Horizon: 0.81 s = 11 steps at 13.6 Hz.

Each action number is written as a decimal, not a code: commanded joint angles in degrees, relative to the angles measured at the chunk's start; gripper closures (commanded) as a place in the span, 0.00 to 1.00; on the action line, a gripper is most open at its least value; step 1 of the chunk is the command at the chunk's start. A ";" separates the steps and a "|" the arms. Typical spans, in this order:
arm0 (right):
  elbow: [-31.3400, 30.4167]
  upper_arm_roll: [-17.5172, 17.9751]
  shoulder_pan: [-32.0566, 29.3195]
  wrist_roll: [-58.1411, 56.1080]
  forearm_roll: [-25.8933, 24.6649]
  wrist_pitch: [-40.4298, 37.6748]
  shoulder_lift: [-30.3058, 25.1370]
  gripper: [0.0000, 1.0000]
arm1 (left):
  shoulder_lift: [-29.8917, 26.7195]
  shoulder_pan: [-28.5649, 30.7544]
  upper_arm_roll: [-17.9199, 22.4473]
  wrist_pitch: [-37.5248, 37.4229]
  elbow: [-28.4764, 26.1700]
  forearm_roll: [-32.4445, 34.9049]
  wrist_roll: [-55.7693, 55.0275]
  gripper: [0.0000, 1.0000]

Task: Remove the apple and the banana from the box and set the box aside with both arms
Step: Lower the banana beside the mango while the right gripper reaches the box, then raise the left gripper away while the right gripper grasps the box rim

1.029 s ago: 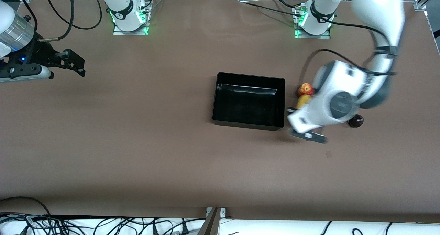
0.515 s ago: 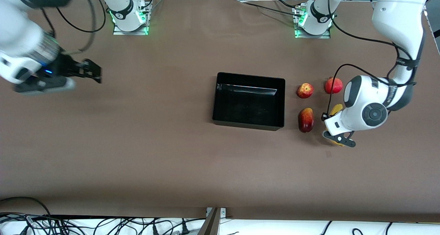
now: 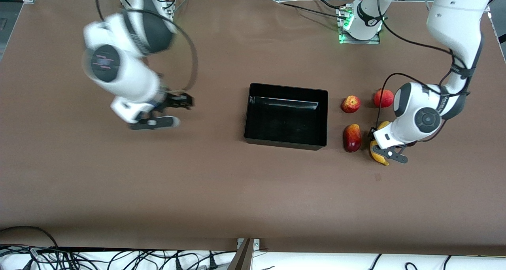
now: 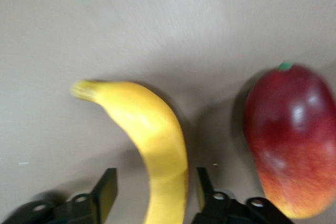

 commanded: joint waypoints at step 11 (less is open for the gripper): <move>0.73 -0.54 17.65 31.05 0.49 23.50 17.57 0.43 | -26.28 -6.51 1.92 -40.00 15.32 -7.57 -15.36 0.00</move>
